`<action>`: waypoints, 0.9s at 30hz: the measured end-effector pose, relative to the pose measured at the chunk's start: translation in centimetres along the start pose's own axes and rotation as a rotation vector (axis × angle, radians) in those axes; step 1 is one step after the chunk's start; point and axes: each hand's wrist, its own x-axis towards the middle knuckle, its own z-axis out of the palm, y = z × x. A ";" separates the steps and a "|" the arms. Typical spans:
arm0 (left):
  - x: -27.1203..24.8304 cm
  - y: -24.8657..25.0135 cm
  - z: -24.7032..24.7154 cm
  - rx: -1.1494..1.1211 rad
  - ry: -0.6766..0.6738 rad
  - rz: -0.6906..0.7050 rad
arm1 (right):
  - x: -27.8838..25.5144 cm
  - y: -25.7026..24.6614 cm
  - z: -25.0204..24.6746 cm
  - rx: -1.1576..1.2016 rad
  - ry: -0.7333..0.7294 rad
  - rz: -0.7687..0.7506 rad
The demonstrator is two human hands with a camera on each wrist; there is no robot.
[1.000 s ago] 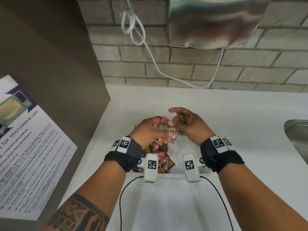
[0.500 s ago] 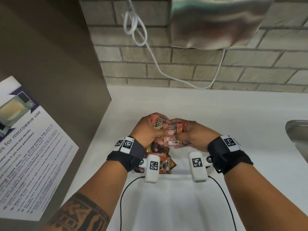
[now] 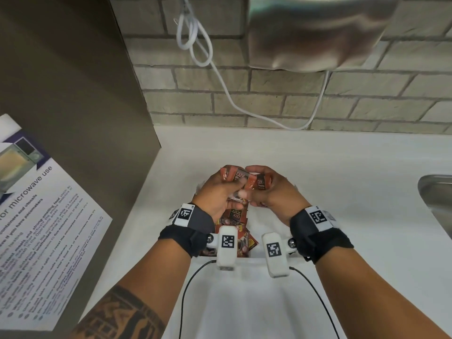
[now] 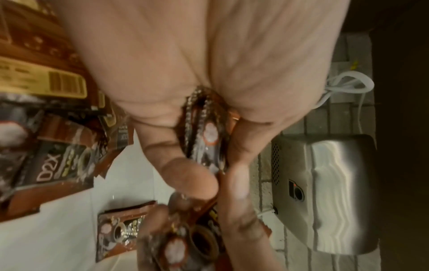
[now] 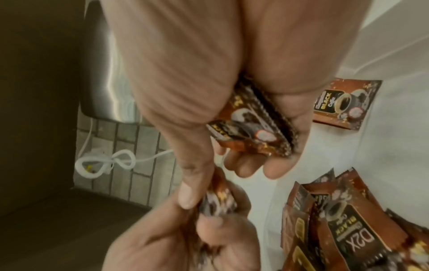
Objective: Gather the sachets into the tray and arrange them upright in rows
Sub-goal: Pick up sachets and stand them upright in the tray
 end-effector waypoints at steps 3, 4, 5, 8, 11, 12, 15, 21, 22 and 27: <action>-0.2 0.1 0.5 -0.037 -0.014 -0.020 | 0.0 0.2 0.8 -0.053 0.055 -0.053; -0.2 0.3 0.6 -0.084 -0.018 -0.043 | 0.0 0.2 0.8 -0.020 0.057 -0.059; -0.2 0.4 0.5 -0.139 -0.020 -0.061 | 0.0 0.2 0.7 0.034 0.058 -0.051; 0.0 0.4 -0.1 -0.196 0.021 -0.072 | -0.1 0.1 0.4 0.173 0.040 -0.034; 0.0 0.2 -0.4 -0.145 0.069 -0.054 | 0.0 0.0 -0.2 0.236 0.028 -0.040; 0.1 0.2 -0.5 -0.138 0.078 -0.049 | -0.1 -0.2 -0.4 0.256 0.025 -0.031; 0.2 0.1 -0.8 -0.111 0.101 -0.022 | -0.3 -0.5 -1.0 0.291 0.029 0.000; 0.3 -0.6 -0.6 0.146 0.040 0.105 | -0.7 -0.1 0.5 0.163 0.047 0.038; 0.3 -0.6 -0.6 0.185 0.051 0.131 | -0.7 0.0 0.6 0.191 0.041 0.044; 0.2 -0.1 -1.3 0.470 0.044 0.212 | -0.9 -0.2 -0.1 0.318 -0.017 0.089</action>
